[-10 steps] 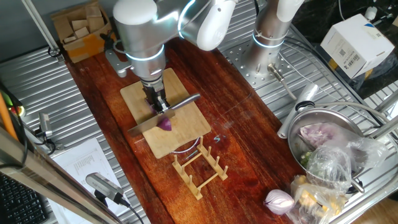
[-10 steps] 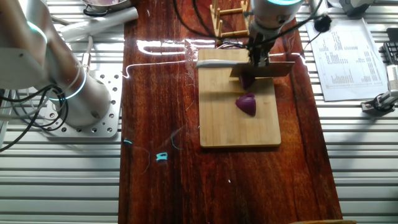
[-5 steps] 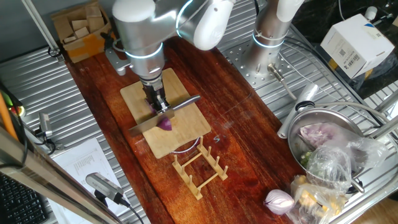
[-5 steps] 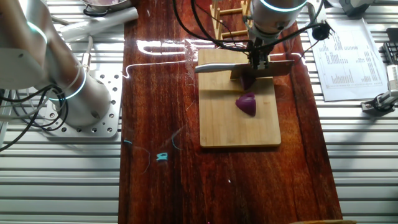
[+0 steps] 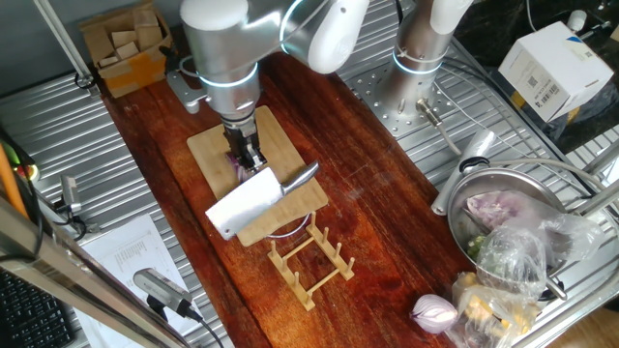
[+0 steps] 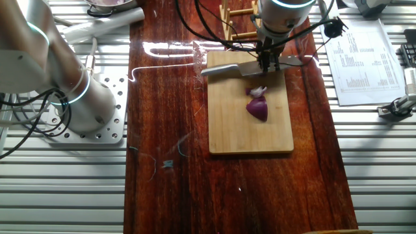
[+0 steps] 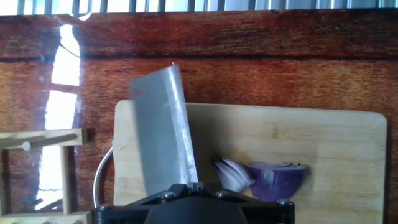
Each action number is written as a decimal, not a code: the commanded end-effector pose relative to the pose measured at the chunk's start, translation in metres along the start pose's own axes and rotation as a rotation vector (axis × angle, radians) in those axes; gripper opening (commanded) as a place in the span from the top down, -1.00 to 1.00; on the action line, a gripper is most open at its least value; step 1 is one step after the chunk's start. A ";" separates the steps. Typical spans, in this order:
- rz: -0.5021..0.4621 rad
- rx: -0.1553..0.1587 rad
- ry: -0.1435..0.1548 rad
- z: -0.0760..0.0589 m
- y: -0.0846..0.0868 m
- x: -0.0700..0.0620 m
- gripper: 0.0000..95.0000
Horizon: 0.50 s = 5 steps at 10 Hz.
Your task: Chop the onions
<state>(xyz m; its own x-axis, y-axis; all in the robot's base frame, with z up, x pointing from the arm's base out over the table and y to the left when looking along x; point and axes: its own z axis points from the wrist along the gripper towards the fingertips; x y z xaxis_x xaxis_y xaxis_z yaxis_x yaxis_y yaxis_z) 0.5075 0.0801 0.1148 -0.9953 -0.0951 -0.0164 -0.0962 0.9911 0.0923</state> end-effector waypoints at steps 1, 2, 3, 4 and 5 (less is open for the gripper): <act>0.000 0.000 0.001 -0.003 0.000 0.001 1.00; 0.000 0.000 0.002 -0.005 0.000 0.002 1.00; 0.000 -0.001 0.002 -0.006 0.001 0.001 1.00; 0.001 -0.002 0.002 -0.006 0.001 0.000 1.00; -0.004 -0.003 0.003 -0.006 0.003 -0.001 1.00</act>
<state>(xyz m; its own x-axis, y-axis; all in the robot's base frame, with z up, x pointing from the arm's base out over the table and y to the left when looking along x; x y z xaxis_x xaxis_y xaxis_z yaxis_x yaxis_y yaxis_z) 0.5078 0.0825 0.1209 -0.9947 -0.1020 -0.0148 -0.1030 0.9902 0.0938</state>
